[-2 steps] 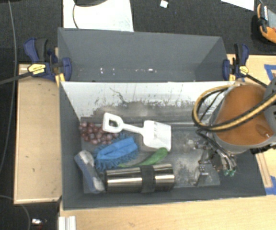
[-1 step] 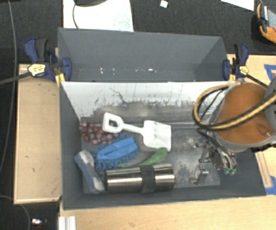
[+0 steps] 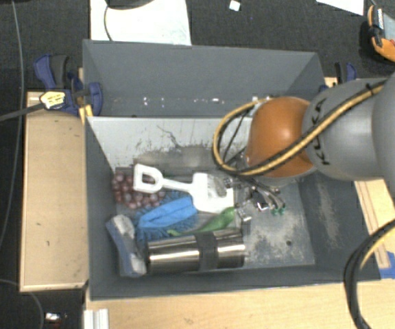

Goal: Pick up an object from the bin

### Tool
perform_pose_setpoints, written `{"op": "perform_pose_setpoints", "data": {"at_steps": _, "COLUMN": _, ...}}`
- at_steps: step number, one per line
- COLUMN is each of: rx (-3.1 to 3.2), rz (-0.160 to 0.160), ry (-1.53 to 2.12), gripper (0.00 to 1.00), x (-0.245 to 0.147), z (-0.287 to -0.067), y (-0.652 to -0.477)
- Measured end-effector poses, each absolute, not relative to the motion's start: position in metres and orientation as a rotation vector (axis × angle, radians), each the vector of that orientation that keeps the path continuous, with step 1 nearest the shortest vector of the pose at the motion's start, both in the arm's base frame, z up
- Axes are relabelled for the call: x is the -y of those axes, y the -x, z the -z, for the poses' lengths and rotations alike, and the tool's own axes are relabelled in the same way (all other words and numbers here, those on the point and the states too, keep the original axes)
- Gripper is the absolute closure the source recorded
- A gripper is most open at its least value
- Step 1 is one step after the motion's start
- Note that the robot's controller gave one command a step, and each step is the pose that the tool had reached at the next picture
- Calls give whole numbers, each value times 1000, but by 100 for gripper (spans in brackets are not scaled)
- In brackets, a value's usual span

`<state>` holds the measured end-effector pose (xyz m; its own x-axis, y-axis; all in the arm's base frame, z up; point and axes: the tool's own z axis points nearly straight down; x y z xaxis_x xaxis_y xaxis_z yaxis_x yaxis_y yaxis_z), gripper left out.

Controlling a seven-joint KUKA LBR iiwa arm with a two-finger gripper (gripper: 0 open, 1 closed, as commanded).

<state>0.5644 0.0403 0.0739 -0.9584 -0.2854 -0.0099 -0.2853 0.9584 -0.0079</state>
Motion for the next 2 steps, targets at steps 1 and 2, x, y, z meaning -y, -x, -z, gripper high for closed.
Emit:
{"op": "perform_pose_setpoints", "data": {"at_steps": 1, "rx": -3073, "rz": 2, "ry": 625, "gripper": 0, "x": -40, "z": -117, "y": -551}}
{"op": "perform_pose_setpoints", "data": {"at_steps": 2, "rx": -3109, "rz": 10, "ry": 367, "gripper": 0, "x": -64, "z": -101, "y": -549}}
